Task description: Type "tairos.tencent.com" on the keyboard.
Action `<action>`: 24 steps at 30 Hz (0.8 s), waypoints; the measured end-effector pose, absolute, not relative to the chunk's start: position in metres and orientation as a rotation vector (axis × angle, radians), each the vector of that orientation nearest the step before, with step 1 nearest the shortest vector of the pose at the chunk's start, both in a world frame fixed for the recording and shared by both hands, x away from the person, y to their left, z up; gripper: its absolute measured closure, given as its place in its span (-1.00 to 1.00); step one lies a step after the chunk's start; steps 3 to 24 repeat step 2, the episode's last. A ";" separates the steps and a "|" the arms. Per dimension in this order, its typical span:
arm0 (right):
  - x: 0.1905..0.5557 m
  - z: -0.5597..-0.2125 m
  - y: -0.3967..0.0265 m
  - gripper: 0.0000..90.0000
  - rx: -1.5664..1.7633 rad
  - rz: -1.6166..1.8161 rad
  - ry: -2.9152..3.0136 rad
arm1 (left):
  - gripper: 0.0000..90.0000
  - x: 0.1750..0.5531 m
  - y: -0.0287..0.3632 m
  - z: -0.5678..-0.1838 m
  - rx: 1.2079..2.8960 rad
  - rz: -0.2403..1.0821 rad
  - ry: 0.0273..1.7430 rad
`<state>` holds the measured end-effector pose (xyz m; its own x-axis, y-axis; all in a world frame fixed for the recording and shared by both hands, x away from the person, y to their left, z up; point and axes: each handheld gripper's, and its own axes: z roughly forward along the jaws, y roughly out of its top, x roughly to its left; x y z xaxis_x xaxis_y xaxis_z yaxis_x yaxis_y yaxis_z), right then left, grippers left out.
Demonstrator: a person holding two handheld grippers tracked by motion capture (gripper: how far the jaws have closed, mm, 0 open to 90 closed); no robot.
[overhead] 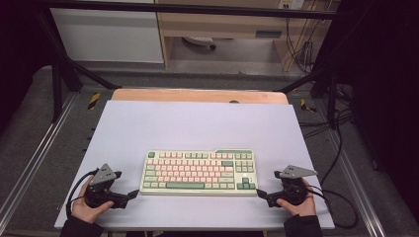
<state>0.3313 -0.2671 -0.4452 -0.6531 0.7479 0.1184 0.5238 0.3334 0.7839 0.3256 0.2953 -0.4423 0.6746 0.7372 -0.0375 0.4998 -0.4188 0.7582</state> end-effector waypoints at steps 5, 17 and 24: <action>0.331 -0.446 -0.267 -0.99 1.159 1.217 2.332 | -0.89 0.326 0.295 -0.442 2.106 0.389 0.949; 0.331 -0.446 -0.267 -0.99 1.159 1.217 2.332 | -0.89 0.326 0.295 -0.442 2.106 0.389 0.949; 0.331 -0.446 -0.267 -0.99 1.159 1.217 2.332 | -0.89 0.326 0.295 -0.442 2.106 0.389 0.949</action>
